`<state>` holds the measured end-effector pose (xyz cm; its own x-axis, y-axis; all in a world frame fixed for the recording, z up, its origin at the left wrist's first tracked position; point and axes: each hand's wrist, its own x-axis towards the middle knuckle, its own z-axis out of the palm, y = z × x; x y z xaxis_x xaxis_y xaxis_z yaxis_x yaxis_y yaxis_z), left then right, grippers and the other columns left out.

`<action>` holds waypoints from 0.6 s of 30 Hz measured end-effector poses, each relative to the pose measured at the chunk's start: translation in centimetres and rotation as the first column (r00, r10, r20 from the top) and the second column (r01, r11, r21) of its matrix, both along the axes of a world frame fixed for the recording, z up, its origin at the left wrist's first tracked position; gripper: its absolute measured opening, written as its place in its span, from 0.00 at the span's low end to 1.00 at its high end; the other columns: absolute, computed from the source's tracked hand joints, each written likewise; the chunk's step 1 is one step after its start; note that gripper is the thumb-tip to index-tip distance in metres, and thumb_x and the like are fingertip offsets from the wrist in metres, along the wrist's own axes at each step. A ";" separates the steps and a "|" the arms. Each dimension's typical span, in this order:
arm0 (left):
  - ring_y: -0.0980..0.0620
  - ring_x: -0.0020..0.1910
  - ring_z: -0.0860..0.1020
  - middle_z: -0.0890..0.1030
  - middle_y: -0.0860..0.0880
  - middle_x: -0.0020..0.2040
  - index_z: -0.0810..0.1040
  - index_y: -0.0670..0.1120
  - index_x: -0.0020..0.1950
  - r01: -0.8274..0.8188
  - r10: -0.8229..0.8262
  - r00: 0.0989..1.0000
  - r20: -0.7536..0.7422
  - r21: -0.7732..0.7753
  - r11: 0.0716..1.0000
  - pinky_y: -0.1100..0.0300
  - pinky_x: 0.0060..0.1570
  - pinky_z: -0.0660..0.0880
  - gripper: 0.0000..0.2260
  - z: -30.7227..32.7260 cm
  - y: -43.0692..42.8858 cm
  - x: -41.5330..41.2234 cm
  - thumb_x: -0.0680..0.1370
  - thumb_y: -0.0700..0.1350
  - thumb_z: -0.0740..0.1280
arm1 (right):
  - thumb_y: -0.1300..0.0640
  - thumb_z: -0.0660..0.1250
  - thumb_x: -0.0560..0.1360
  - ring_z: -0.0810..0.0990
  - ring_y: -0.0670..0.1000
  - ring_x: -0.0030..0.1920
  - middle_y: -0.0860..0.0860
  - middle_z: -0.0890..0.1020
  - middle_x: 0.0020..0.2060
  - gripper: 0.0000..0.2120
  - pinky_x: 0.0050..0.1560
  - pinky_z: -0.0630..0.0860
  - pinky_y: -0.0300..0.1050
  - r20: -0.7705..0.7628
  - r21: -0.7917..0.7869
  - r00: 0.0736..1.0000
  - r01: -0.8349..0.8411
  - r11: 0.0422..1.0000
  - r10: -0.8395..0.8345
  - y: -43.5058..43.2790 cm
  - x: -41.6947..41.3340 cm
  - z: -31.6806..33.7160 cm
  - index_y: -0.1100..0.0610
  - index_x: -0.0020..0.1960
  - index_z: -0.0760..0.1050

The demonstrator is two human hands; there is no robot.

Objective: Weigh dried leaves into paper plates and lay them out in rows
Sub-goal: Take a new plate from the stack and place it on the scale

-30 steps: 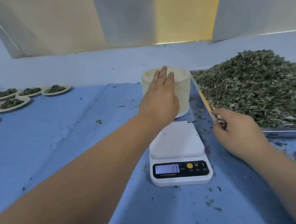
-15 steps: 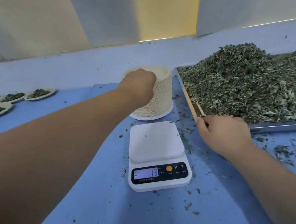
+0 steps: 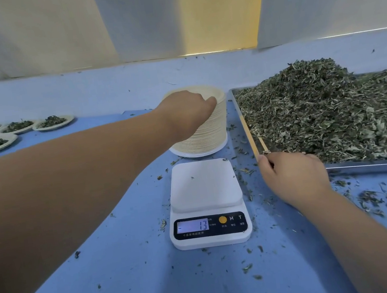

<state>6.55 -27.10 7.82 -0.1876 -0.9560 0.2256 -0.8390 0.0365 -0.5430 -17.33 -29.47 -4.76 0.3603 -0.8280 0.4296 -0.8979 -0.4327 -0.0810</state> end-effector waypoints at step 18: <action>0.53 0.62 0.73 0.76 0.53 0.60 0.85 0.48 0.45 -0.373 -0.427 0.392 -0.815 -0.565 0.735 0.64 0.55 0.67 0.14 -4.3 3.0 0.7 0.75 0.32 0.64 | 0.44 0.50 0.83 0.71 0.50 0.26 0.48 0.73 0.23 0.24 0.50 0.70 0.49 0.044 -0.007 0.999 0.004 1.000 -0.004 -0.2 0.1 -0.3 0.51 0.31 0.67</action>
